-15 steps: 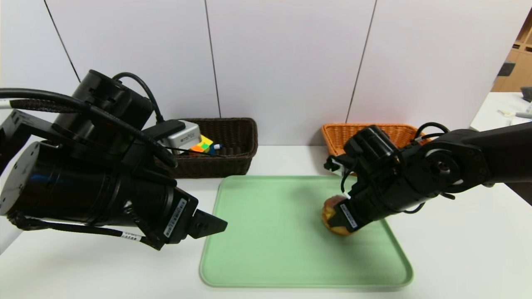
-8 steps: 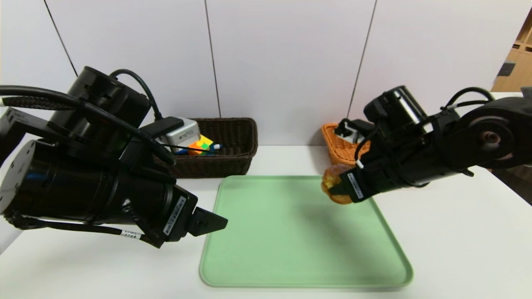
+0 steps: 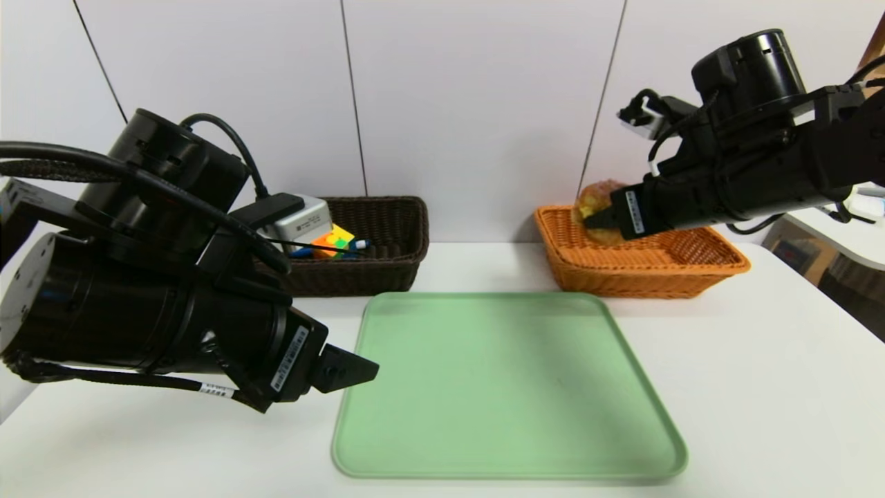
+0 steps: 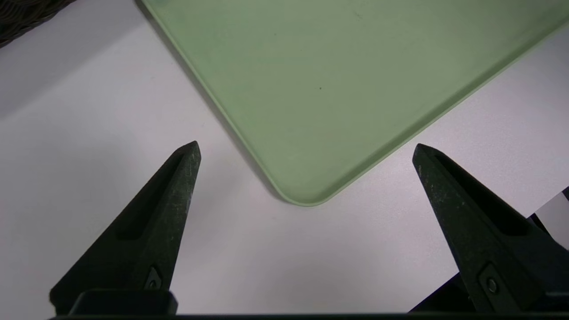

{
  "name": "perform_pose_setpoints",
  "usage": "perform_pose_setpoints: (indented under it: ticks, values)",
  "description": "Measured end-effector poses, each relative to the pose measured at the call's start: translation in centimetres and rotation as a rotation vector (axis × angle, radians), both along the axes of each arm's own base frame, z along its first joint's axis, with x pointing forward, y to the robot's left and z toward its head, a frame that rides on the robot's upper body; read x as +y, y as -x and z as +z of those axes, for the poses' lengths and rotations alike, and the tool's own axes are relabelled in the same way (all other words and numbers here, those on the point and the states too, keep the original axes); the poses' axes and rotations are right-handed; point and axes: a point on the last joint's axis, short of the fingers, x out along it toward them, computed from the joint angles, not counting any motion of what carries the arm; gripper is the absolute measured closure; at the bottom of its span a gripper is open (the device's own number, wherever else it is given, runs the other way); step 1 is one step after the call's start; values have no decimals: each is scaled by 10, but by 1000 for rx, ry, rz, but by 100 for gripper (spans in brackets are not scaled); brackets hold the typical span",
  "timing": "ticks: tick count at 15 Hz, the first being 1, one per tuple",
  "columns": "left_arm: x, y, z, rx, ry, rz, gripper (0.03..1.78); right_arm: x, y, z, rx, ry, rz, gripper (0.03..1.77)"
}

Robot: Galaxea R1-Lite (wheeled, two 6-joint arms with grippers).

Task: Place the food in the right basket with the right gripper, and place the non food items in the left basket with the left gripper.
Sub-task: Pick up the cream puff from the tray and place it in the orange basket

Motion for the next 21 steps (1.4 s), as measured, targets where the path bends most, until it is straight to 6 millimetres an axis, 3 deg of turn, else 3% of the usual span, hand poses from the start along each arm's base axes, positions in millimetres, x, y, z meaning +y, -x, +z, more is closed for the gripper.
perform_pose_setpoints:
  ticks: [4,10,17,21]
  values:
    - [0,0,1,-6,-4,-7,12,-40,-39,-3,-22,51,-107,97]
    - [0,0,0,-8,-6,-8,12,-82,-93,-32,50,120,-192,97]
    - [0,0,0,-7,-7,-7,12,-92,-130,-80,163,141,-204,97]
    - [0,0,0,-8,-6,-7,12,-92,-133,-88,183,136,-194,66]
